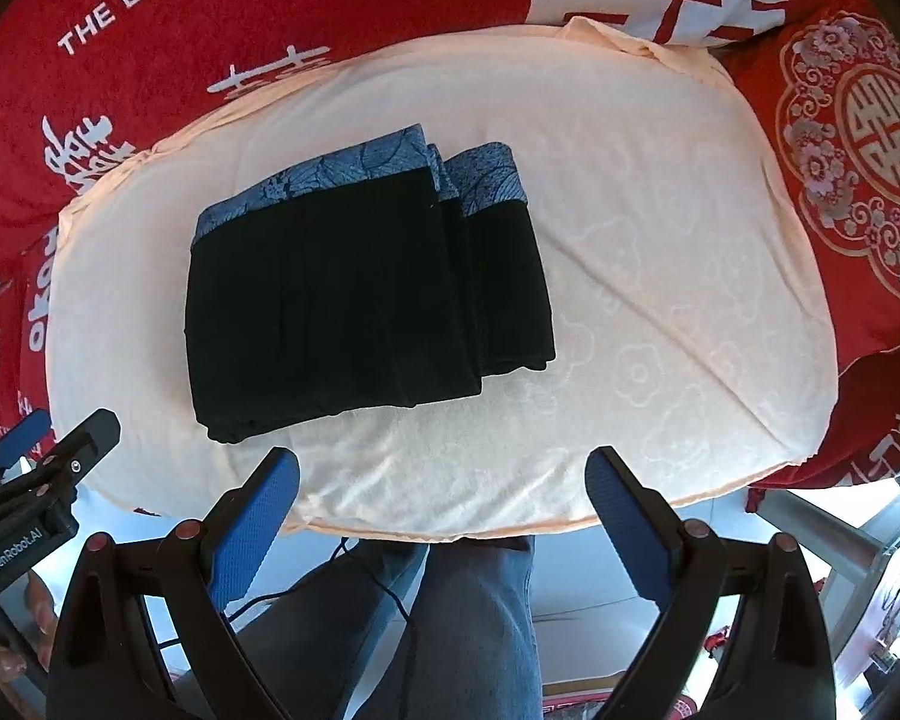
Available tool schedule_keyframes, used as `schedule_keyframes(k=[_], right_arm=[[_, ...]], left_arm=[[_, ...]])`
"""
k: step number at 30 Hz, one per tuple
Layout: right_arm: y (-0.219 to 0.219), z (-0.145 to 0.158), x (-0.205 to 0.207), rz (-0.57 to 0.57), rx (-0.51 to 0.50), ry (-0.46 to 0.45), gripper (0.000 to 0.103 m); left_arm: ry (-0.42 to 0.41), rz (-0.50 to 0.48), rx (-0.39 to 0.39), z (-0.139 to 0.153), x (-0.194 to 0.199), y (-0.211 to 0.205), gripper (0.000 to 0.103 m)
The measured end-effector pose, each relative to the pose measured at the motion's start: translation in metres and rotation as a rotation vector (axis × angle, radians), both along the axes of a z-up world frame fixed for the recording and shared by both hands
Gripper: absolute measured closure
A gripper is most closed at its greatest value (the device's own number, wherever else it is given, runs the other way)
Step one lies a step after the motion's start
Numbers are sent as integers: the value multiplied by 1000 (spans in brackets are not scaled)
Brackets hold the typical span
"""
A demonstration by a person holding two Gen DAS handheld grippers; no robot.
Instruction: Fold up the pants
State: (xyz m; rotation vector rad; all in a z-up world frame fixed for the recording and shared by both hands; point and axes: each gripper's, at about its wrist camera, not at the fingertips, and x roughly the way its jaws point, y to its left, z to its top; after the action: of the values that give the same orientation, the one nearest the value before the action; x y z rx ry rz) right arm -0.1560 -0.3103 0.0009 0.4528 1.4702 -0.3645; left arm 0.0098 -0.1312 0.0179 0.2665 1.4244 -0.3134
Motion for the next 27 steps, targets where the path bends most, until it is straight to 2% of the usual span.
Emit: schedule_keyframes(k=[14, 27], right_arm=[[14, 18, 10, 49, -33, -22, 6], [17, 23, 14, 57, -46, -32, 6]], left_arm=[[14, 12, -7, 6, 0, 2, 0], [-3, 7, 19, 6, -4, 0, 0]])
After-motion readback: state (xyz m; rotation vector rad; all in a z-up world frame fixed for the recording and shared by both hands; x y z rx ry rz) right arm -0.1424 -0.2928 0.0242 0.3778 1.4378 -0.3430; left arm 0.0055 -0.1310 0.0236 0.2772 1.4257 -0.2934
